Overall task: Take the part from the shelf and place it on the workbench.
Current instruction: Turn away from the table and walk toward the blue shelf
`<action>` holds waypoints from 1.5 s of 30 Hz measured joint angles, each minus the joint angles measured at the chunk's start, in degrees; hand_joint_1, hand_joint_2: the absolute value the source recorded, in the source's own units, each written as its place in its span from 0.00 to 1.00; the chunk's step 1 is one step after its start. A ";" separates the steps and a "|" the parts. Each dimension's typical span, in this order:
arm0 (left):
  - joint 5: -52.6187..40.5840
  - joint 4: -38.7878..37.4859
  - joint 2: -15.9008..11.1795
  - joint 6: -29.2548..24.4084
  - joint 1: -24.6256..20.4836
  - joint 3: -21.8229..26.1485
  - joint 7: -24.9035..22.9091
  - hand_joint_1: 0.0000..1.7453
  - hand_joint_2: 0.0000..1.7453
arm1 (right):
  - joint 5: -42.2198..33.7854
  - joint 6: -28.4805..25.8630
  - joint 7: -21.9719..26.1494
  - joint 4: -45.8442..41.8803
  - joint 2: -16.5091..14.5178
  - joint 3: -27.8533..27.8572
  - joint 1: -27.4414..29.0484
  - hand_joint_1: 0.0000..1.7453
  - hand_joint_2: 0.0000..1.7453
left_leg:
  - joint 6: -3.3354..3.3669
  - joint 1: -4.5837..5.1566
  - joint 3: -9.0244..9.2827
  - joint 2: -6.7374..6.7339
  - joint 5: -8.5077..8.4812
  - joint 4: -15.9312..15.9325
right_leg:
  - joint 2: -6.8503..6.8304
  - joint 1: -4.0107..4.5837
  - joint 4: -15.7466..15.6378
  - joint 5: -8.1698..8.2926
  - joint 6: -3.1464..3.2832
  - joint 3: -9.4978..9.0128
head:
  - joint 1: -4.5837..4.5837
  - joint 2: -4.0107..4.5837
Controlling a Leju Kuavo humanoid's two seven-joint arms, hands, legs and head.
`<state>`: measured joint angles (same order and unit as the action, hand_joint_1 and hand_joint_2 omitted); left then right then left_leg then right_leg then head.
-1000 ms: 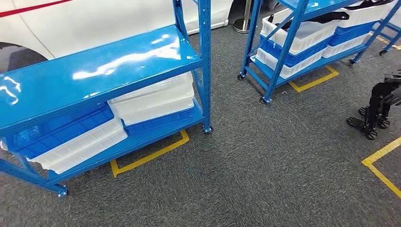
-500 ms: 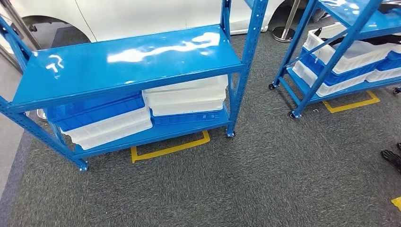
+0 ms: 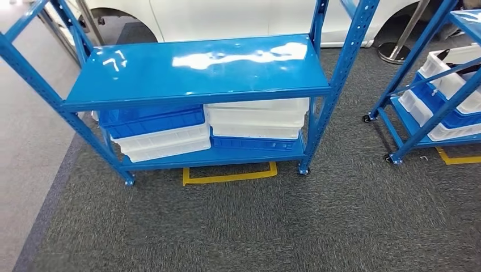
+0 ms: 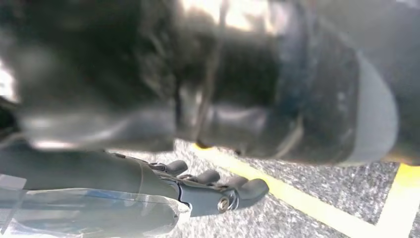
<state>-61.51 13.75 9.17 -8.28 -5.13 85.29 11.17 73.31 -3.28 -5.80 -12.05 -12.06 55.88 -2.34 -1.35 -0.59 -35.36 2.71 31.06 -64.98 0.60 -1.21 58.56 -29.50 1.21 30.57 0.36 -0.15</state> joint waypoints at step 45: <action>0.39 0.85 0.84 1.29 0.25 1.48 1.27 0.00 0.00 | -1.15 -1.83 1.86 0.03 -0.60 1.64 0.17 0.00 0.00 | 3.31 0.26 3.57 -2.64 -4.73 7.57 | -1.16 0.51 8.16 -5.28 -2.14 -0.06 | 0.11 0.00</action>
<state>-61.12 14.60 10.01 -6.99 -4.89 86.77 12.44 72.16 -5.11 -3.93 -12.02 -12.66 57.52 -2.17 1.96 -0.33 -31.79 0.07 26.33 -57.41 -0.56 -0.71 66.72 -34.78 -0.93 30.51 0.47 -0.15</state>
